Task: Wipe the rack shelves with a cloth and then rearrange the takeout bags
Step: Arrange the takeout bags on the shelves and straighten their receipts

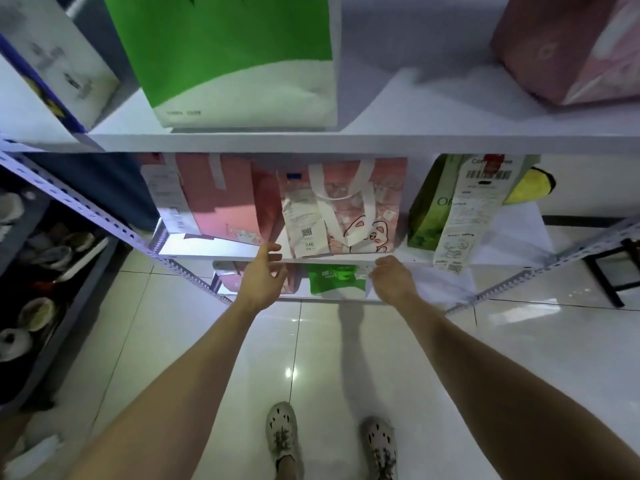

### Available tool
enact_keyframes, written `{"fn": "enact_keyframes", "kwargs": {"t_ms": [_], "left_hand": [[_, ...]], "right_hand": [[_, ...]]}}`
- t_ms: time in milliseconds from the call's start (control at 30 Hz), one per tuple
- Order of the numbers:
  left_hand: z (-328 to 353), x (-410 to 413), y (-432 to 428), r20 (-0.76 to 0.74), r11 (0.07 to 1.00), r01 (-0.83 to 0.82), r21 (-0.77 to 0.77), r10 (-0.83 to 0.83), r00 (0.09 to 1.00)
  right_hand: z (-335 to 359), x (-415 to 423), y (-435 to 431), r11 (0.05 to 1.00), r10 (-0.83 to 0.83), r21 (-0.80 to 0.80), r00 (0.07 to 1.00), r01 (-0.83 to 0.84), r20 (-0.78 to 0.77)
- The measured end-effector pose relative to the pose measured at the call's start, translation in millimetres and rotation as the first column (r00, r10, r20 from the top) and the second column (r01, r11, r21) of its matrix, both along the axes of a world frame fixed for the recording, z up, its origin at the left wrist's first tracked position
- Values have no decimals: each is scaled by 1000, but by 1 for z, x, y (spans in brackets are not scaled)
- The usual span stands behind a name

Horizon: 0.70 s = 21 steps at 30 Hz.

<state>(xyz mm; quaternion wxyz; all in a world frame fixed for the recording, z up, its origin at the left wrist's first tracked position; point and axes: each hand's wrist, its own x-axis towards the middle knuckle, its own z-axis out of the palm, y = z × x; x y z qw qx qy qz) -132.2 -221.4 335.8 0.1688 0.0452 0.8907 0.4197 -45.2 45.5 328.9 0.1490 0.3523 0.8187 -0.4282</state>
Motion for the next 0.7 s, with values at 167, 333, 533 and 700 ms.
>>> {"fn": "enact_keyframes", "kwargs": {"t_ms": [167, 333, 533, 700], "left_hand": [[15, -3, -43, 44, 999, 27, -37, -25, 999], [3, -32, -102, 63, 999, -13, -38, 15, 998], [-32, -96, -167, -38, 992, -83, -99, 80, 996], [-37, -163, -190, -156, 966, -257, -5, 253, 955]], "right_hand": [[12, -11, -74, 997, 80, -1, 996, -80, -29], [9, -46, -155, 992, 82, -81, 987, -94, -141], [-31, -103, -215, 999, 27, -36, 979, -36, -202], [-39, -153, -224, 991, -24, 114, 941, 66, -337]]}}
